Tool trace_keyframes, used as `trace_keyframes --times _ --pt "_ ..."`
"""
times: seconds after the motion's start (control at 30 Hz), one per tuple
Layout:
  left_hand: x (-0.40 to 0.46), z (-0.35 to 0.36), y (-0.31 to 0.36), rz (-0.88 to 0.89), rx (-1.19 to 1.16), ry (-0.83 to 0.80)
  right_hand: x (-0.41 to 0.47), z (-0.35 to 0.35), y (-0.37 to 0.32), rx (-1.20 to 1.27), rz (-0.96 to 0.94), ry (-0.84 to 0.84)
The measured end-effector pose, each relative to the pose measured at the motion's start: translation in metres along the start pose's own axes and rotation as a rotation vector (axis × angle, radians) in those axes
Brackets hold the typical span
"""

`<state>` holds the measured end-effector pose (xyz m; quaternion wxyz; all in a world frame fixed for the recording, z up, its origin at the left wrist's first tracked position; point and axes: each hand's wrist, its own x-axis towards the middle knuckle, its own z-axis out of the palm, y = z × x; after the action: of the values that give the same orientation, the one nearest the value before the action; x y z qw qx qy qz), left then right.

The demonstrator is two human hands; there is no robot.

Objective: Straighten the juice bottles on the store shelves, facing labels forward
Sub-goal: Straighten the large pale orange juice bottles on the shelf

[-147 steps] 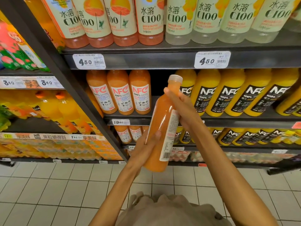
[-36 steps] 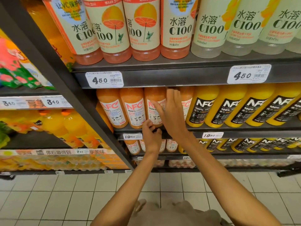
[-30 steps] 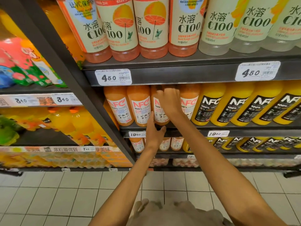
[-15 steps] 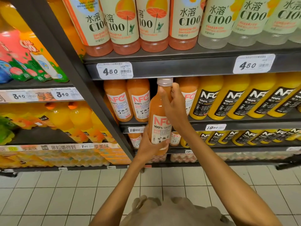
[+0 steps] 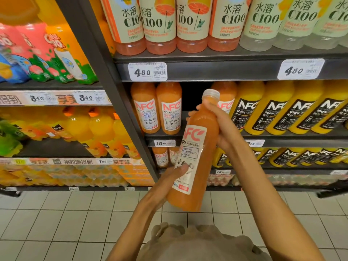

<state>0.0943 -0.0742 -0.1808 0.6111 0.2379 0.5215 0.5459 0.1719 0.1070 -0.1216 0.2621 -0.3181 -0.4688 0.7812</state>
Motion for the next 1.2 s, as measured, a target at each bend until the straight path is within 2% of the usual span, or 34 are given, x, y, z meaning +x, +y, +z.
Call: trace_keyframes --times 0.17,0.23,0.3,0.37,0.47,0.53,0.6,0.63,0.7,0.73,0.8,0.87,0.93,1.03,1.13,1.2 --pt "-0.002 0.002 0.001 0.117 0.22 0.112 -0.009 0.016 -0.006 -0.192 -0.047 0.178" --pt "-0.005 0.006 0.004 0.128 0.18 0.144 -0.014 0.018 -0.006 -0.226 -0.06 0.184" --pt "-0.008 0.005 0.004 0.084 0.042 0.107 -0.019 0.016 -0.011 -0.254 -0.059 0.124" --pt "-0.01 0.001 0.004 0.003 -0.165 0.002 -0.022 0.01 -0.013 -0.193 -0.035 0.031" --pt "-0.011 0.005 0.007 -0.191 -0.533 -0.283 -0.025 0.008 -0.002 0.107 0.038 -0.122" --pt "-0.011 0.013 0.007 -0.276 -0.667 -0.45 -0.026 0.014 0.005 0.315 0.038 -0.197" --pt "-0.009 0.015 0.002 -0.239 -0.575 -0.413 -0.027 0.017 0.005 0.372 -0.007 -0.223" --pt "-0.007 0.012 -0.002 -0.188 -0.494 -0.324 -0.028 0.017 0.002 0.353 -0.029 -0.212" --pt "-0.008 0.007 -0.002 -0.005 -0.254 -0.08 -0.03 0.015 -0.006 0.2 -0.053 -0.105" --pt "-0.01 0.006 0.001 0.069 -0.149 -0.009 -0.032 0.015 -0.01 0.088 -0.057 -0.033" --pt "-0.01 0.014 0.009 0.149 0.031 0.073 -0.034 0.016 -0.013 -0.077 -0.1 0.091" --pt "-0.008 0.024 0.009 0.14 0.143 0.14 -0.034 0.018 -0.013 -0.162 -0.127 0.141" --pt "-0.005 0.031 0.006 0.106 0.061 0.154 -0.035 0.014 -0.016 -0.22 -0.115 0.124" --pt "-0.007 0.032 0.006 -0.014 -0.294 0.009 -0.036 0.001 -0.023 -0.224 -0.085 0.013" --pt "-0.009 0.041 0.006 -0.183 -0.471 -0.174 -0.037 -0.003 -0.017 0.083 0.059 -0.135" --pt "-0.007 0.047 0.003 -0.199 -0.49 -0.191 -0.033 -0.003 -0.012 0.227 0.08 -0.159"
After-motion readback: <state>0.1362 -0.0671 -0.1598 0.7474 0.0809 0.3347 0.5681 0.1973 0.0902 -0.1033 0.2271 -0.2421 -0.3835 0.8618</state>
